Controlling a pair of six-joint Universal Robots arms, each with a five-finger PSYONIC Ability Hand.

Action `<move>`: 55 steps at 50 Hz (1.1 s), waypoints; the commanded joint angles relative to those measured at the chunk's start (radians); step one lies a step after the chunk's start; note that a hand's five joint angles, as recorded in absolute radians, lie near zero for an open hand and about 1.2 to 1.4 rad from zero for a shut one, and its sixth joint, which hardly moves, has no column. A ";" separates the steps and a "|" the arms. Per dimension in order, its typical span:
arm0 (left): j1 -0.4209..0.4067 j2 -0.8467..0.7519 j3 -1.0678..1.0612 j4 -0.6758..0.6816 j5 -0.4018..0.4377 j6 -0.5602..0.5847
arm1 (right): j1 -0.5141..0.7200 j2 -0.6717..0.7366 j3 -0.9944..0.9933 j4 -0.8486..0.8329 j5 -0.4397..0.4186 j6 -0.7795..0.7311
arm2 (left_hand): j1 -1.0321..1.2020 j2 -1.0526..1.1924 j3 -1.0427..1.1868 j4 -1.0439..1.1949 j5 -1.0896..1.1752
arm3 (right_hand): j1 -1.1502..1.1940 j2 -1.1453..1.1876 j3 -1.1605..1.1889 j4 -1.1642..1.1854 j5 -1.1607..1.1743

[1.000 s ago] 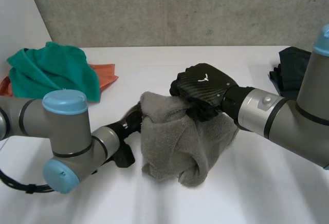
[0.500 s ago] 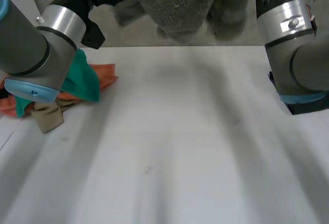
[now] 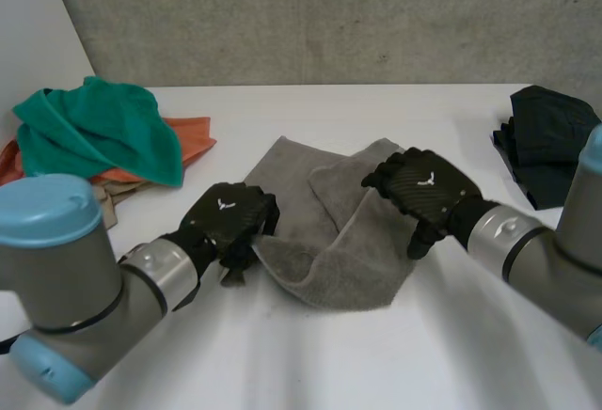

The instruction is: Fold the laundry.

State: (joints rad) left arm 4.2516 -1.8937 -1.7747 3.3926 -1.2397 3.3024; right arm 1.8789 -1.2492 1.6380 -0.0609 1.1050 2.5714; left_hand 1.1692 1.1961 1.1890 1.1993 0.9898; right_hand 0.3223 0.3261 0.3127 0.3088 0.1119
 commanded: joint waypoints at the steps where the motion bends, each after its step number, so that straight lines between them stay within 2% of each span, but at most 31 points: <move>1: 0.002 0.108 -0.081 -0.021 0.006 0.037 | -0.006 0.004 -0.228 0.222 0.003 -0.003 | 0.227 0.200 0.207 0.197 0.232 | -0.051 -0.055 -0.041 -0.037 -0.015; 8: 0.011 0.191 -0.137 -0.048 0.000 0.086 | 0.005 0.131 -0.443 0.239 -0.002 -0.082 | 0.227 0.200 0.207 0.197 0.232 | -0.042 -0.046 -0.032 -0.029 -0.006; 17: -0.004 0.252 -0.151 -0.058 0.000 0.108 | 0.060 0.387 -0.661 0.254 0.010 -0.330 | 0.227 0.200 0.207 0.197 0.232 | 0.087 0.083 0.097 0.101 0.123; 21: -0.015 0.255 -0.150 -0.062 -0.001 0.109 | 0.083 0.526 -0.759 0.256 0.041 -0.433 | 0.227 0.200 0.207 0.197 0.232 | 0.175 0.171 0.185 0.189 0.211; 31: -0.016 0.284 -0.155 -0.062 -0.015 0.112 | 0.077 0.754 -0.955 0.207 0.091 -0.474 | 0.227 0.200 0.207 0.197 0.232 | 0.228 0.224 0.237 0.241 0.264; 32: -0.015 0.288 -0.155 -0.062 -0.015 0.112 | 0.074 0.767 -0.969 0.202 0.091 -0.474 | 0.227 0.200 0.207 0.197 0.232 | 0.280 0.277 0.290 0.294 0.316; 35: -0.004 0.297 -0.155 -0.062 -0.018 0.112 | 0.068 0.801 -1.015 0.188 0.095 -0.471 | 0.227 0.200 0.207 0.197 0.232 | 1.071 1.067 1.081 1.085 1.107; 40: 0.020 0.306 -0.150 -0.062 -0.018 0.108 | 0.056 0.757 -1.001 0.181 0.093 -0.435 | 0.227 0.200 0.207 0.197 0.232 | 1.074 1.070 1.084 1.087 1.110; 44: 0.053 0.320 -0.131 -0.062 -0.018 0.108 | 0.025 0.631 -0.922 0.136 0.095 -0.335 | 0.227 0.200 0.207 0.197 0.232 | 1.074 1.070 1.084 1.087 1.110; 47: 0.077 0.340 -0.108 -0.061 -0.018 0.106 | -0.024 0.449 -0.783 0.096 0.092 -0.197 | 0.227 0.200 0.207 0.197 0.232 | 1.074 1.070 1.084 1.087 1.110; 55: 0.135 0.403 0.012 -0.097 -0.009 0.100 | -0.173 0.029 -0.547 0.157 0.072 -0.145 | 0.227 0.200 0.207 0.197 0.232 | 1.074 1.070 1.084 1.087 1.110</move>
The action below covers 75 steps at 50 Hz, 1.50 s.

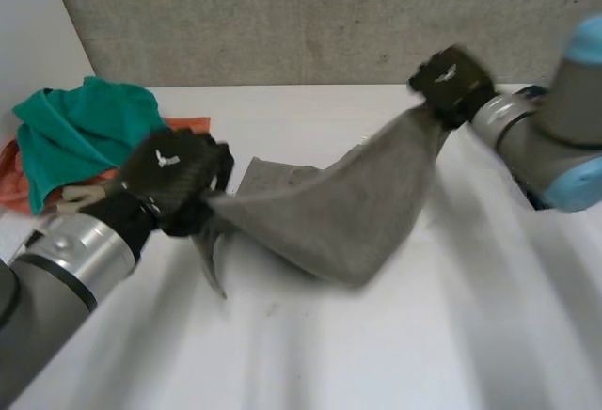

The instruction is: Fold the laundry.

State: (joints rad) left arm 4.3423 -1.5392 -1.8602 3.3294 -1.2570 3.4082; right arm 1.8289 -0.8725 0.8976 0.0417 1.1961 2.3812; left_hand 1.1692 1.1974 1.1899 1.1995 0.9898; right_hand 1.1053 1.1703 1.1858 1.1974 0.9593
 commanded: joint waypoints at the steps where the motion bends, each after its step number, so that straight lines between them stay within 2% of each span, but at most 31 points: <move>1: 0.048 0.051 0.114 -0.045 0.011 -0.009 | -0.140 -0.391 0.205 0.070 -0.024 0.047 | 0.227 0.199 0.206 0.197 0.232 | 0.291 0.226 0.210 0.199 0.262; 2: 0.052 0.056 0.153 -0.075 0.017 -0.017 | -0.169 -0.463 0.227 0.104 -0.030 0.053 | 0.227 0.199 0.206 0.197 0.232 | 0.291 0.226 0.210 0.199 0.262; 6: 0.054 0.048 0.262 -0.194 0.039 -0.035 | -0.218 -0.590 0.263 0.226 -0.046 0.079 | 0.227 0.199 0.206 0.197 0.232 | 0.291 0.226 0.210 0.199 0.262; 9: 0.051 0.016 0.326 -0.283 0.044 -0.032 | -0.241 -0.626 0.283 0.326 -0.064 0.073 | 0.227 0.199 0.206 0.197 0.232 | 0.291 0.226 0.210 0.199 0.262; 13: 0.037 -0.134 0.456 -0.464 0.030 0.002 | -0.235 -0.605 0.329 0.470 -0.084 -0.015 | 0.227 0.199 0.206 0.197 0.232 | 0.291 0.226 0.210 0.199 0.262; 16: 0.011 -0.247 0.522 -0.551 0.008 0.058 | -0.205 -0.541 0.349 0.494 -0.055 -0.094 | 0.227 0.199 0.206 0.197 0.232 | 0.291 0.226 0.210 0.199 0.262; 19: -0.003 -0.346 0.572 -0.580 -0.013 0.114 | -0.188 -0.467 0.345 0.486 -0.021 -0.120 | 0.227 0.199 0.206 0.197 0.232 | 0.291 0.226 0.210 0.199 0.262; 24: -0.016 -0.562 0.766 -0.545 -0.094 0.229 | -0.125 -0.267 0.226 0.387 0.060 -0.077 | 0.227 0.199 0.206 0.197 0.232 | 0.291 0.226 0.210 0.199 0.262; 26: -0.015 -0.610 0.843 -0.525 -0.120 0.244 | -0.114 -0.220 0.167 0.328 0.085 -0.037 | 0.227 0.199 0.206 0.197 0.232 | 0.291 0.226 0.210 0.199 0.262; 29: -0.010 -0.664 1.008 -0.430 -0.150 0.243 | -0.103 -0.155 0.045 0.157 0.129 0.085 | 0.227 0.199 0.206 0.197 0.232 | 0.291 0.226 0.210 0.199 0.262; 33: 0.002 -0.659 1.133 -0.168 -0.150 0.204 | -0.099 -0.152 -0.019 -0.167 0.171 0.277 | 0.227 0.199 0.206 0.197 0.232 | 0.291 0.226 0.210 0.199 0.262; 34: 0.005 -0.638 1.141 -0.040 -0.148 0.175 | -0.099 -0.161 -0.016 -0.245 0.177 0.311 | 0.227 0.199 0.206 0.197 0.232 | 0.291 0.226 0.210 0.199 0.262; 35: 0.007 -0.625 1.138 0.025 -0.147 0.155 | -0.097 -0.190 0.009 -0.402 0.187 0.373 | 0.227 0.199 0.206 0.197 0.232 | 0.291 0.226 0.210 0.199 0.262; 37: 0.010 -0.596 1.122 0.149 -0.145 0.100 | -0.096 -0.226 0.050 -0.553 0.195 0.427 | 0.227 0.199 0.206 0.197 0.232 | 0.291 0.226 0.210 0.199 0.262; 38: 0.010 -0.569 1.100 0.227 -0.141 0.051 | -0.094 -0.268 0.096 -0.685 0.198 0.469 | 0.227 0.199 0.206 0.197 0.232 | 0.291 0.226 0.210 0.199 0.262; 42: 0.023 -0.515 1.041 0.271 -0.119 -0.036 | -0.094 -0.347 0.193 -0.847 0.188 0.507 | 0.227 0.199 0.206 0.197 0.232 | 0.291 0.226 0.210 0.199 0.262; 45: 0.031 -0.492 0.998 0.243 -0.104 -0.046 | -0.099 -0.376 0.230 -0.827 0.163 0.515 | 0.227 0.199 0.206 0.197 0.232 | 0.291 0.226 0.210 0.199 0.262; 52: 0.037 -0.423 0.799 0.177 -0.073 -0.041 | -0.100 -0.404 0.348 -0.666 0.083 0.533 | 0.227 0.199 0.206 0.197 0.232 | 0.291 0.226 0.210 0.199 0.262; 59: 0.043 -0.407 0.529 0.159 -0.006 -0.009 | -0.141 -0.401 0.539 -0.588 0.007 0.461 | 0.227 0.199 0.206 0.197 0.232 | 0.291 0.226 0.210 0.199 0.262; 64: 0.049 -0.470 0.316 0.174 0.034 0.064 | -0.181 -0.370 0.713 -0.580 -0.056 0.409 | 0.227 0.199 0.206 0.197 0.232 | 0.291 0.226 0.210 0.199 0.262; 72: 0.072 -0.602 0.197 0.203 0.036 0.177 | -0.238 -0.283 0.836 -0.548 -0.118 0.297 | 0.227 0.199 0.206 0.197 0.232 | 0.291 0.226 0.210 0.199 0.262; 73: 0.074 -0.605 0.194 0.202 0.034 0.181 | -0.241 -0.280 0.839 -0.540 -0.118 0.287 | 0.201 0.173 0.181 0.171 0.206 | 0.291 0.226 0.210 0.199 0.262; 75: 0.085 -0.599 0.188 0.190 0.030 0.191 | -0.253 -0.273 0.839 -0.504 -0.121 0.257 | -0.018 -0.047 -0.039 -0.049 -0.014 | 0.291 0.226 0.210 0.199 0.262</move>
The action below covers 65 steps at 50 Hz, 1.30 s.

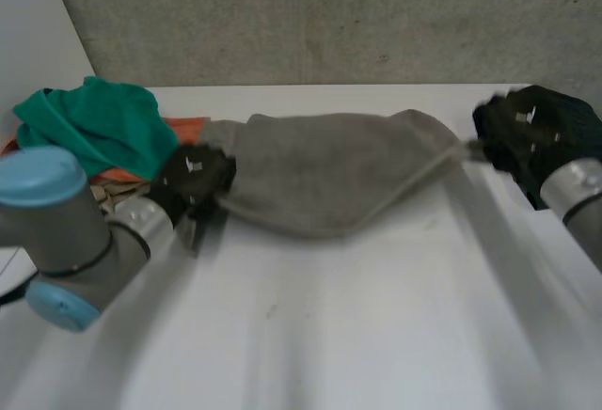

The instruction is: Fold the laundry.

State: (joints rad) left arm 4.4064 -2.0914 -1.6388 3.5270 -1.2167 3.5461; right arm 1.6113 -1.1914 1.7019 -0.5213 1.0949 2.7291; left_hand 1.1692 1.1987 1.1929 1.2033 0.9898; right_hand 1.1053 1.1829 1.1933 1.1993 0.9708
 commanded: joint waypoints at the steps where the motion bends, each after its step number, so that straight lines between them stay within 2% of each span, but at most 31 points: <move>1: 0.022 -0.039 -0.035 -0.011 -0.010 0.051 | -0.039 0.044 0.035 0.073 -0.023 -0.100 | -0.092 -0.121 -0.116 -0.126 -0.087 | 0.291 0.213 0.203 0.197 0.251; 2: 0.025 -0.030 -0.038 -0.016 -0.012 0.051 | -0.041 0.042 0.032 0.084 -0.024 -0.104 | -0.197 -0.227 -0.221 -0.231 -0.192 | 0.291 0.213 0.203 0.197 0.251; 3: 0.033 -0.001 -0.044 -0.025 -0.017 0.045 | -0.044 0.036 0.025 0.104 -0.023 -0.106 | -0.428 -0.457 -0.452 -0.462 -0.423 | 0.291 0.213 0.203 0.197 0.251; 4: 0.034 0.014 -0.050 -0.029 -0.021 0.042 | -0.045 0.032 0.024 0.115 -0.021 -0.103 | -0.500 -0.529 -0.524 -0.534 -0.495 | 0.291 0.213 0.203 0.197 0.251; 9: 0.057 0.105 -0.098 -0.043 -0.049 -0.013 | -0.054 0.004 0.027 0.133 -0.020 -0.074 | -0.580 -0.609 -0.604 -0.614 -0.575 | 0.291 0.213 0.203 0.197 0.251; 19: 0.134 0.172 -0.230 -0.048 -0.081 -0.151 | -0.073 -0.017 0.050 0.138 -0.026 0.017 | -0.548 -0.577 -0.571 -0.582 -0.543 | 0.291 0.213 0.203 0.197 0.251; 29: 0.174 0.122 -0.239 -0.117 -0.081 -0.204 | -0.060 -0.005 0.048 0.139 -0.024 0.003 | -0.489 -0.518 -0.513 -0.523 -0.484 | 0.291 0.213 0.203 0.197 0.251; 38: 0.176 0.031 -0.176 -0.092 -0.086 -0.210 | -0.053 -0.002 0.053 0.139 -0.021 0.003 | -0.498 -0.527 -0.521 -0.532 -0.493 | 0.291 0.213 0.203 0.197 0.251; 47: 0.154 -0.048 -0.096 -0.059 -0.102 -0.220 | -0.056 -0.002 0.061 0.142 -0.023 0.001 | -0.269 -0.299 -0.293 -0.303 -0.264 | 0.291 0.213 0.203 0.197 0.251; 53: 0.137 -0.053 -0.062 -0.008 -0.127 -0.233 | -0.068 -0.013 0.065 0.145 -0.026 0.001 | 0.227 0.197 0.203 0.193 0.231 | 0.291 0.213 0.203 0.197 0.251; 59: 0.133 -0.041 -0.056 0.023 -0.159 -0.220 | -0.077 -0.024 0.071 0.152 -0.032 0.000 | 0.227 0.198 0.203 0.193 0.232 | 0.291 0.213 0.203 0.197 0.251; 65: 0.145 0.039 -0.101 -0.026 -0.161 -0.139 | -0.088 -0.051 0.070 0.205 -0.055 -0.023 | 0.227 0.198 0.203 0.193 0.232 | 0.291 0.213 0.203 0.197 0.251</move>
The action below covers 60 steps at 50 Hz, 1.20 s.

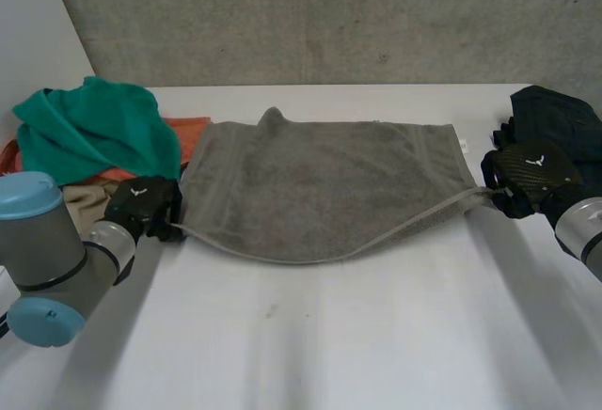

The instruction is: Fold the laundry.

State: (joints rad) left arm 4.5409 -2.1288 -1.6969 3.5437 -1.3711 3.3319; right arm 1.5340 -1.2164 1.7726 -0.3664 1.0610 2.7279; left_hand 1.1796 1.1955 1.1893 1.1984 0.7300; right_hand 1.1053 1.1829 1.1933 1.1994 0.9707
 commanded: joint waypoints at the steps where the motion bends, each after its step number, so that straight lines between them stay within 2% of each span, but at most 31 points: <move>1: 0.013 0.095 -0.055 -0.060 -0.005 0.089 | -0.011 -0.035 -0.002 0.069 -0.024 -0.031 | 0.217 0.201 0.207 0.198 0.492 | 0.291 0.213 0.203 0.197 0.251; 5: 0.017 0.222 -0.127 -0.161 0.038 0.190 | -0.031 -0.087 -0.013 0.199 -0.035 -0.132 | 0.217 0.201 0.207 0.198 0.492 | 0.291 0.213 0.203 0.197 0.251; 8: 0.024 0.390 -0.229 -0.397 0.121 0.380 | -0.070 -0.140 -0.038 0.441 -0.024 -0.330 | 0.217 0.201 0.207 0.198 0.492 | 0.291 0.213 0.203 0.197 0.251; 9: 0.029 0.411 -0.245 -0.440 0.128 0.412 | -0.099 -0.152 -0.048 0.566 -0.010 -0.424 | 0.217 0.201 0.207 0.198 0.492 | 0.291 0.213 0.203 0.197 0.251; 11: 0.046 0.452 -0.273 -0.543 0.141 0.486 | -0.130 -0.158 -0.051 0.705 0.008 -0.528 | 0.217 0.201 0.207 0.198 0.492 | 0.291 0.213 0.203 0.197 0.251; 12: 0.059 0.481 -0.294 -0.631 0.145 0.547 | -0.156 -0.160 -0.050 0.834 0.019 -0.638 | 0.217 0.201 0.207 0.198 0.492 | 0.291 0.213 0.203 0.197 0.251; 14: 0.075 0.495 -0.308 -0.715 0.145 0.607 | -0.178 -0.158 -0.045 0.967 0.017 -0.762 | 0.217 0.201 0.207 0.198 0.492 | 0.291 0.213 0.203 0.197 0.251; 15: 0.090 0.497 -0.314 -0.786 0.144 0.658 | -0.181 -0.150 -0.044 1.000 0.002 -0.824 | 0.217 0.201 0.207 0.198 0.492 | 0.291 0.213 0.203 0.197 0.251; 17: 0.104 0.497 -0.313 -0.831 0.149 0.699 | -0.173 -0.137 -0.045 0.995 -0.009 -0.829 | 0.217 0.201 0.207 0.198 0.492 | 0.291 0.213 0.203 0.197 0.251; 18: 0.119 0.494 -0.303 -0.824 0.159 0.733 | -0.170 -0.130 -0.047 0.988 -0.013 -0.820 | 0.217 0.201 0.207 0.198 0.492 | 0.291 0.213 0.203 0.197 0.251; 21: 0.122 0.474 -0.280 -0.769 0.184 0.741 | -0.164 -0.104 -0.062 0.923 -0.027 -0.743 | 0.217 0.201 0.207 0.198 0.492 | 0.291 0.213 0.203 0.197 0.251; 25: 0.106 0.412 -0.239 -0.625 0.205 0.670 | -0.155 -0.066 -0.073 0.824 -0.032 -0.643 | 0.217 0.201 0.207 0.198 0.492 | 0.291 0.213 0.203 0.197 0.251; 27: 0.096 0.379 -0.221 -0.540 0.201 0.600 | -0.140 -0.055 -0.074 0.770 -0.026 -0.610 | 0.217 0.201 0.207 0.198 0.492 | 0.291 0.213 0.203 0.197 0.251; 29: 0.092 0.365 -0.214 -0.494 0.195 0.549 | -0.135 -0.051 -0.073 0.739 -0.023 -0.591 | -0.028 -0.044 -0.038 -0.047 0.247 | 0.291 0.213 0.203 0.197 0.251; 30: 0.087 0.356 -0.211 -0.465 0.188 0.497 | -0.132 -0.048 -0.070 0.715 -0.024 -0.577 | -0.323 -0.339 -0.333 -0.342 -0.048 | 0.291 0.213 0.203 0.197 0.251; 33: 0.081 0.355 -0.210 -0.421 0.178 0.382 | -0.132 -0.046 -0.067 0.666 -0.027 -0.533 | -0.681 -0.696 -0.690 -0.699 -0.406 | 0.291 0.213 0.203 0.197 0.251; 36: 0.078 0.351 -0.208 -0.364 0.178 0.296 | -0.132 -0.048 -0.064 0.626 -0.035 -0.491 | -0.687 -0.703 -0.697 -0.706 -0.412 | 0.291 0.213 0.203 0.197 0.251; 39: 0.067 0.333 -0.207 -0.312 0.173 0.258 | -0.130 -0.052 -0.064 0.569 -0.041 -0.429 | -0.687 -0.703 -0.697 -0.706 -0.412 | 0.291 0.213 0.203 0.197 0.251; 47: 0.060 0.227 -0.172 -0.278 0.158 0.322 | -0.104 -0.046 -0.059 0.455 -0.026 -0.330 | -0.637 -0.653 -0.647 -0.656 -0.362 | 0.291 0.213 0.203 0.197 0.251; 56: 0.044 0.145 -0.118 -0.276 0.124 0.342 | -0.077 -0.034 -0.059 0.319 0.069 -0.214 | -0.608 -0.624 -0.618 -0.627 -0.333 | 0.291 0.213 0.203 0.197 0.251; 60: 0.044 0.118 -0.093 -0.275 0.107 0.342 | -0.072 -0.028 -0.059 0.288 0.080 -0.198 | -0.599 -0.615 -0.609 -0.618 -0.324 | 0.291 0.213 0.203 0.197 0.251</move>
State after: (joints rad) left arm 4.5886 -1.9733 -1.8238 3.2686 -1.2423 3.6747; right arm 1.4509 -1.2519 1.7137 -0.0229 1.1095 2.4917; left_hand 0.4671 0.4799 0.4800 0.4839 0.3130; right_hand 1.1053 1.1829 1.1939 1.2007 0.9924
